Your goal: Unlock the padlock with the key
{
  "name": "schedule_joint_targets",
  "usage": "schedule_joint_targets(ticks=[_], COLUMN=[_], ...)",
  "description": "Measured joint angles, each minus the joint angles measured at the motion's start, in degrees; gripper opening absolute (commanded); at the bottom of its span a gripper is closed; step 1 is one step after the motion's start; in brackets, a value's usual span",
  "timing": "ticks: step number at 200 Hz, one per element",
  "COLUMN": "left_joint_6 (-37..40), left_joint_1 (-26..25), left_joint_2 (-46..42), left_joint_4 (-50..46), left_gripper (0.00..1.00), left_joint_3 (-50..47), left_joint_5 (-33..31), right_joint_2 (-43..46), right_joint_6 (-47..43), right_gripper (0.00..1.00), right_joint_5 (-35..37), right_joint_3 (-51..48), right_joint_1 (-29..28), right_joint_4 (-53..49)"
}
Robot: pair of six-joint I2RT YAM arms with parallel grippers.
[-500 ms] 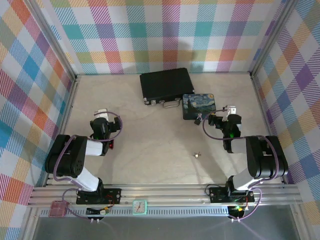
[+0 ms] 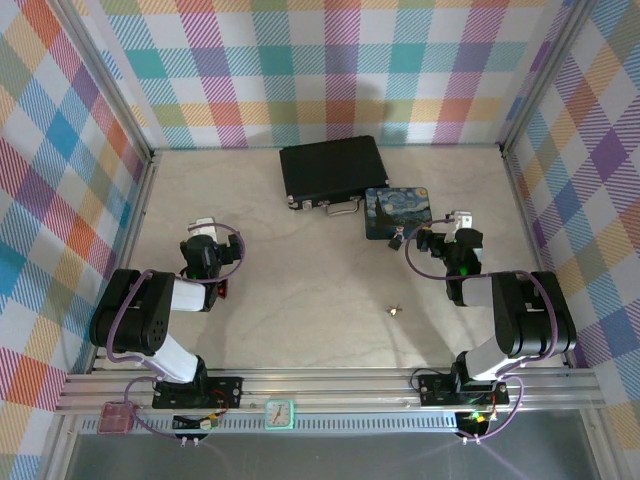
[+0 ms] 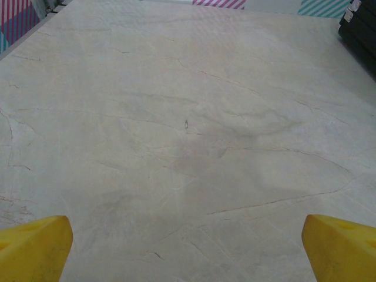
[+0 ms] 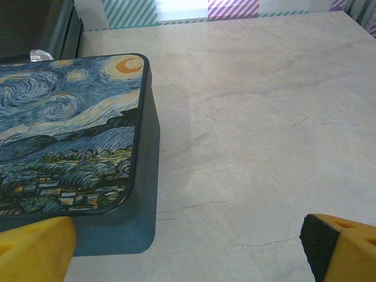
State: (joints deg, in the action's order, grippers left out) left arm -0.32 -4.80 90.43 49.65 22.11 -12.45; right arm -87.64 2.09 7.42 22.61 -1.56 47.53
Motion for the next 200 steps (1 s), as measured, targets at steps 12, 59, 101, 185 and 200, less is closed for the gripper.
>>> schedule_joint_targets(ticks=[12, 59, 101, 185, 200], left_joint_6=[0.0, 0.0, 0.07, -7.34, -11.15], left_joint_1=[0.0, 0.0, -0.04, -4.96, -5.99], left_joint_2=[0.0, 0.0, -0.17, -10.6, -10.58], left_joint_4=[0.0, 0.0, -0.94, -29.77, -33.14], left_gripper=[1.0, 1.0, 1.0, 1.0, 1.0], left_joint_3=[0.0, 0.0, 0.28, 21.31, 23.67], left_joint_5=[0.0, 0.0, -0.17, -2.05, 1.31], right_joint_2=[0.0, 0.0, 1.49, 9.55, 5.51], right_joint_6=[0.0, 0.0, 0.0, 6.82, 7.76], right_gripper=[0.99, 0.99, 0.99, 0.99, 0.96], right_joint_5=[0.0, 0.0, 0.26, -0.55, -4.33], right_joint_3=[0.0, 0.0, 0.09, 24.96, 30.93], right_joint_1=[0.0, 0.0, -0.37, 0.81, 1.95], right_joint_4=[0.0, 0.0, -2.75, -38.62, -43.69])
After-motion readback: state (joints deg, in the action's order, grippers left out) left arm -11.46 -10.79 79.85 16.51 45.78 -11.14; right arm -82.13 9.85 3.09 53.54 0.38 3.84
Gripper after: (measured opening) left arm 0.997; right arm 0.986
